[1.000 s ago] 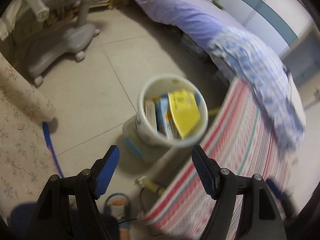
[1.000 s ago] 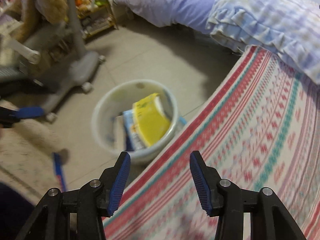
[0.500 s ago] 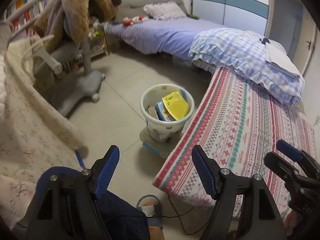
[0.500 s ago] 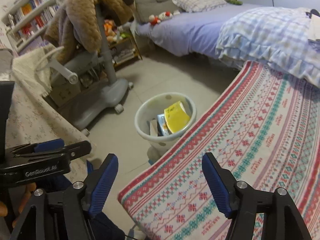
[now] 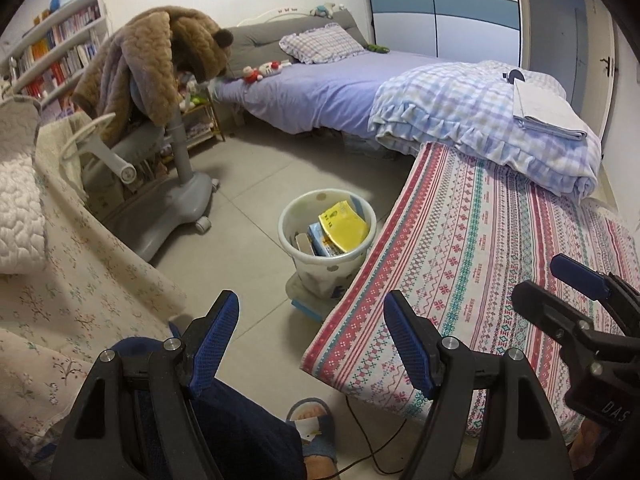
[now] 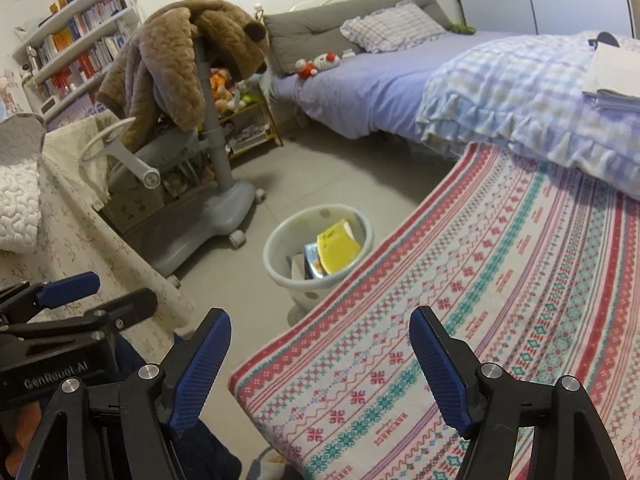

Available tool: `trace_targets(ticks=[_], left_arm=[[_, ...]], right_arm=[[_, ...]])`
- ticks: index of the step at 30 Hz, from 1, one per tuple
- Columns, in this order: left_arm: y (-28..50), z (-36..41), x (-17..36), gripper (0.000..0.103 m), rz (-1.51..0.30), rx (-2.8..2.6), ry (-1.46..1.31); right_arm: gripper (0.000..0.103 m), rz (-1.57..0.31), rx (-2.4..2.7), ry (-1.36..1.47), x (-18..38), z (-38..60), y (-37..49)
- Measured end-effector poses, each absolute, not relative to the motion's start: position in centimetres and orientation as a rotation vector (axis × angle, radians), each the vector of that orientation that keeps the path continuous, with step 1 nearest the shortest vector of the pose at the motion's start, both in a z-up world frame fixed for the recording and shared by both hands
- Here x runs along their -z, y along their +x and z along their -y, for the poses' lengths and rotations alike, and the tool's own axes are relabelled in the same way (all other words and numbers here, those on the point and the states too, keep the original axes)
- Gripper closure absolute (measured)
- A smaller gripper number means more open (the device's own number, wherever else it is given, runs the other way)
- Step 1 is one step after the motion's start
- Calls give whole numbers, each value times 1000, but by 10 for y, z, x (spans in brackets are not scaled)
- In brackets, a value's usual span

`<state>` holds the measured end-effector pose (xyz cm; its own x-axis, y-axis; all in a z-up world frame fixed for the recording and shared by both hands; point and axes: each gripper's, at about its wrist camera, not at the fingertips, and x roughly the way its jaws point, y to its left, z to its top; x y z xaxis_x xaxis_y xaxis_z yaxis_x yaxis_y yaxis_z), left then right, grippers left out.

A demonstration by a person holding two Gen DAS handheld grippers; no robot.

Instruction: Collect trash

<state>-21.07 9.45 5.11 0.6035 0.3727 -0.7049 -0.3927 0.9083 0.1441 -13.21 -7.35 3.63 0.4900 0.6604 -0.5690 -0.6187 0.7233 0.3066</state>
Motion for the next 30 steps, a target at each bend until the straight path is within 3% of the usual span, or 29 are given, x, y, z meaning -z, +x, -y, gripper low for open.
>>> trace_targets(ticks=[30], left_arm=[[-213, -82, -50, 25, -808, -455, -23]], right_arm=[[24, -705, -789, 52, -40, 73, -142]])
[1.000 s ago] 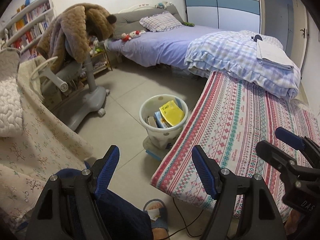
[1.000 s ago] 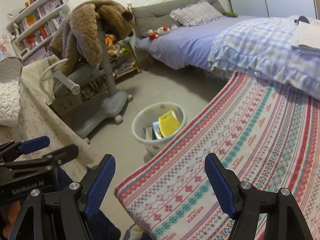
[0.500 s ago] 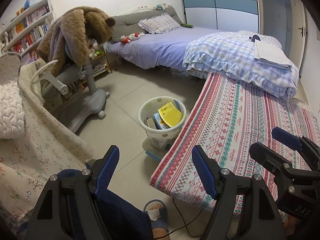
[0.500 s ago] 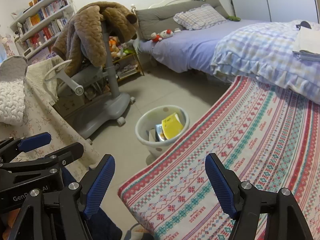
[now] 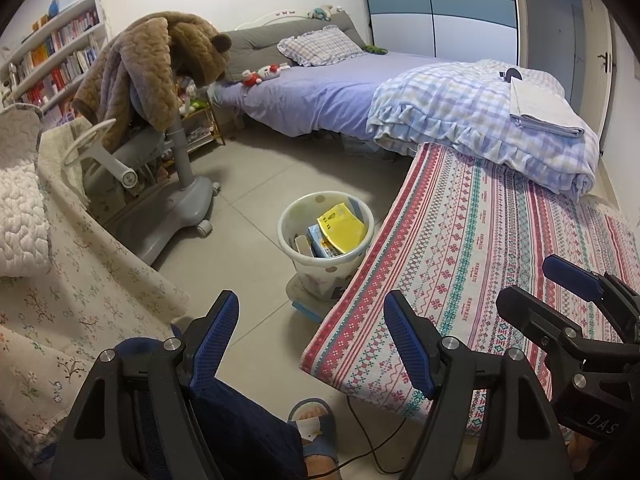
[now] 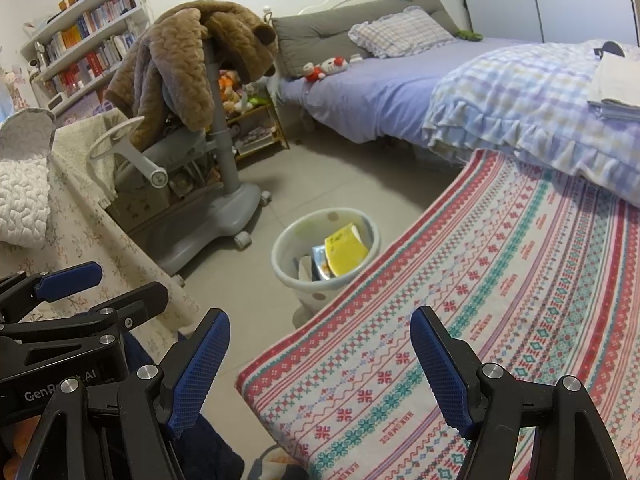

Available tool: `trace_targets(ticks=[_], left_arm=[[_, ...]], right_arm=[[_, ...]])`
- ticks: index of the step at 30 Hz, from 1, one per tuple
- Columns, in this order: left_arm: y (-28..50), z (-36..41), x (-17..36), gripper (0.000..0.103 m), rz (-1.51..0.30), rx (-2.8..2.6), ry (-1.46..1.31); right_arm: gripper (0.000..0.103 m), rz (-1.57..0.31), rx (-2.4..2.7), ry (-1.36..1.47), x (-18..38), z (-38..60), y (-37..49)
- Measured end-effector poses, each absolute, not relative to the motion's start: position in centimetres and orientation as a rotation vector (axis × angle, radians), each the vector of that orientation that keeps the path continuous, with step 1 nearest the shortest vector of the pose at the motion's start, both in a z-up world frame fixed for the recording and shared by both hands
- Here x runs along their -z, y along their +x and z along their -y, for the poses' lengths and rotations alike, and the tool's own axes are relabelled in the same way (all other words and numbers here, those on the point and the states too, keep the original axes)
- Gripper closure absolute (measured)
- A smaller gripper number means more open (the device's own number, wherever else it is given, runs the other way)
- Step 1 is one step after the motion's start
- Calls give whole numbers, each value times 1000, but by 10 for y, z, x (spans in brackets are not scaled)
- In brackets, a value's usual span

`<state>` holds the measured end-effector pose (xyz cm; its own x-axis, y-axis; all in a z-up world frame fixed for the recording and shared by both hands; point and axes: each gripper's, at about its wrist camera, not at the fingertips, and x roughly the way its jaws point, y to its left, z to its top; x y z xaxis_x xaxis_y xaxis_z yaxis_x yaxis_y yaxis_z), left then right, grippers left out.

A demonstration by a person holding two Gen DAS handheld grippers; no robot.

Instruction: Collect trash

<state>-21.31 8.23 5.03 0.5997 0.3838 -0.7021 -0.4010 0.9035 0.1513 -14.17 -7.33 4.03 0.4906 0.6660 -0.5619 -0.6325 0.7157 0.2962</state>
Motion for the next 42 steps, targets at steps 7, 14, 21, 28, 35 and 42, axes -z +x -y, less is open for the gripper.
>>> trace_targets(ticks=[7, 14, 21, 28, 35, 42], left_arm=[[-212, -83, -50, 25, -810, -452, -21], [-209, -85, -45, 25, -836, -448, -15], [-207, -85, -44, 25, -848, -446, -19], [-202, -85, -39, 25, -894, -407, -46], [-202, -84, -37, 25, -887, -414, -41], [-202, -86, -37, 25, -886, -430, -49]], right_arm=[[24, -706, -789, 54, -40, 73, -141], [24, -705, -790, 53, -41, 74, -141], [24, -706, -788, 54, -40, 74, -141], [24, -707, -787, 54, -39, 74, -140], [24, -709, -786, 53, -38, 75, -138], [24, -709, -787, 52, -37, 76, -138]])
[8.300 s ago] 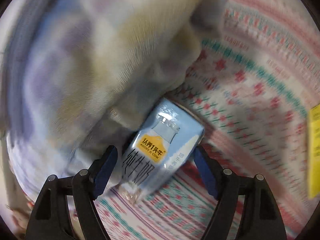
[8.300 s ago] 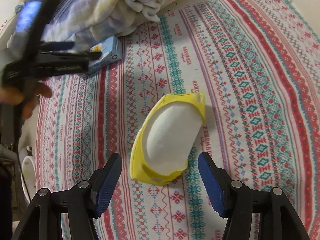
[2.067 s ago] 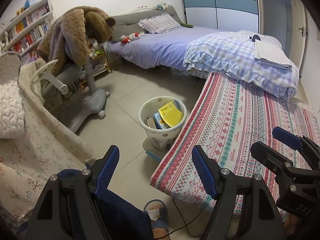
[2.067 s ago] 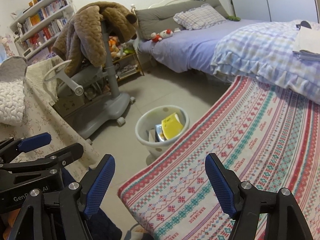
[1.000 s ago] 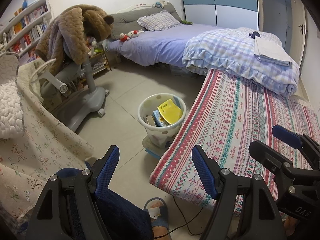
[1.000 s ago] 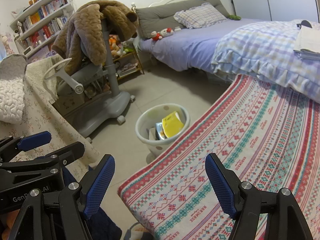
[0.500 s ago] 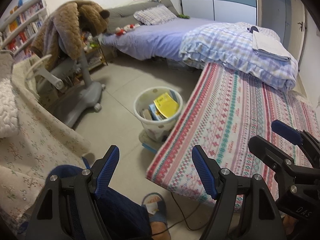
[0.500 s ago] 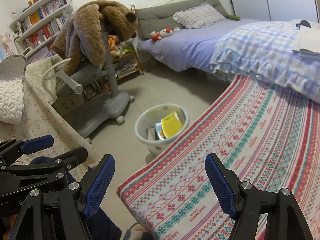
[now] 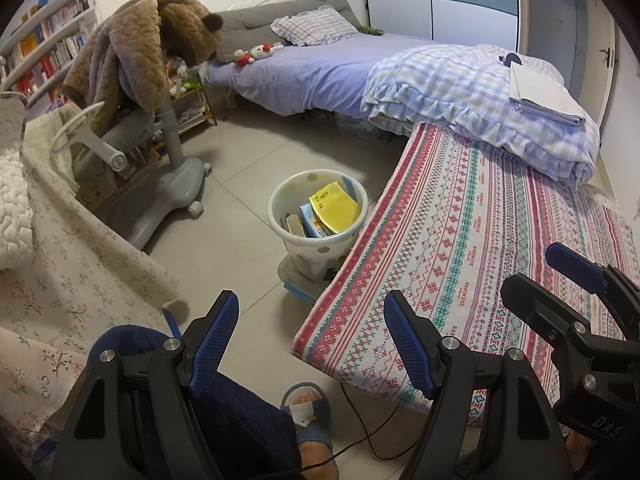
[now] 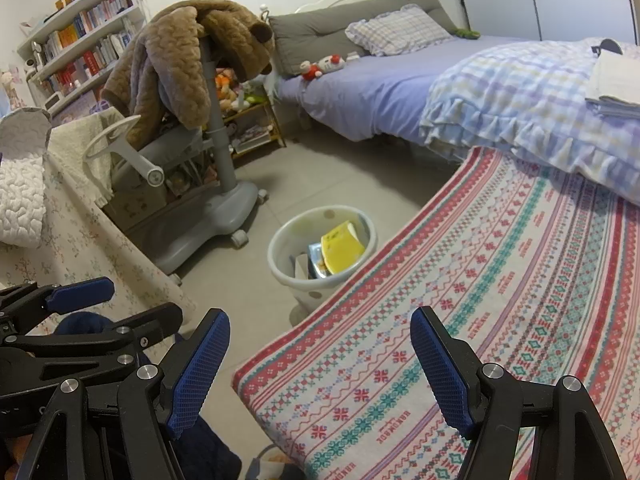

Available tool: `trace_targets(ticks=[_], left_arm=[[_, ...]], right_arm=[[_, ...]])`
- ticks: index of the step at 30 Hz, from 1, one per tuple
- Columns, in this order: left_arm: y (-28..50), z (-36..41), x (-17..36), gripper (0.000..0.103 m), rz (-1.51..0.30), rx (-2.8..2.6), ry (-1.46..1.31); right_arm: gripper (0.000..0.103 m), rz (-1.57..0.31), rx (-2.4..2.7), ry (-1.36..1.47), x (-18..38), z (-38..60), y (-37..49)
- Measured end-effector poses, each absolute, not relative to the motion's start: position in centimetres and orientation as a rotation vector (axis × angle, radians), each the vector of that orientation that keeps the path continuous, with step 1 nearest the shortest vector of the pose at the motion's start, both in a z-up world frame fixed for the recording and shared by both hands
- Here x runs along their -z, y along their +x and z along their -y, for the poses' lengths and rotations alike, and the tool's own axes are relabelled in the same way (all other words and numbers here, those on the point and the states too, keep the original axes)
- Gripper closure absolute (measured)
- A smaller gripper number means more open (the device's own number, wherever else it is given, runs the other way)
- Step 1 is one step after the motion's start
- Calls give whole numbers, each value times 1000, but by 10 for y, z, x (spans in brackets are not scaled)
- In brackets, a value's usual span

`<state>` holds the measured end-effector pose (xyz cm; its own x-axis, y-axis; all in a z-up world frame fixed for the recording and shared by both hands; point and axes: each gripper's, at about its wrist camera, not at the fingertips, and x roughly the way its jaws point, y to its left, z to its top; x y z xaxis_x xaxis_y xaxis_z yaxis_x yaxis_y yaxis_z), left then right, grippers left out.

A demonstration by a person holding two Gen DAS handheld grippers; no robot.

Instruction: Collect trash

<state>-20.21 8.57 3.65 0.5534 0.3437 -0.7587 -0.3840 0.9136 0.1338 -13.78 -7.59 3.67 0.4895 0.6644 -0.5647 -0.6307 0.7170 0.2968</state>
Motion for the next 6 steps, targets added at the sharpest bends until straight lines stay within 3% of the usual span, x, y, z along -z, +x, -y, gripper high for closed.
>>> trace_targets(ticks=[6], left_arm=[[-202, -87, -37, 25, -889, -431, -52]], right_arm=[[24, -711, -788, 52, -35, 77, -137]])
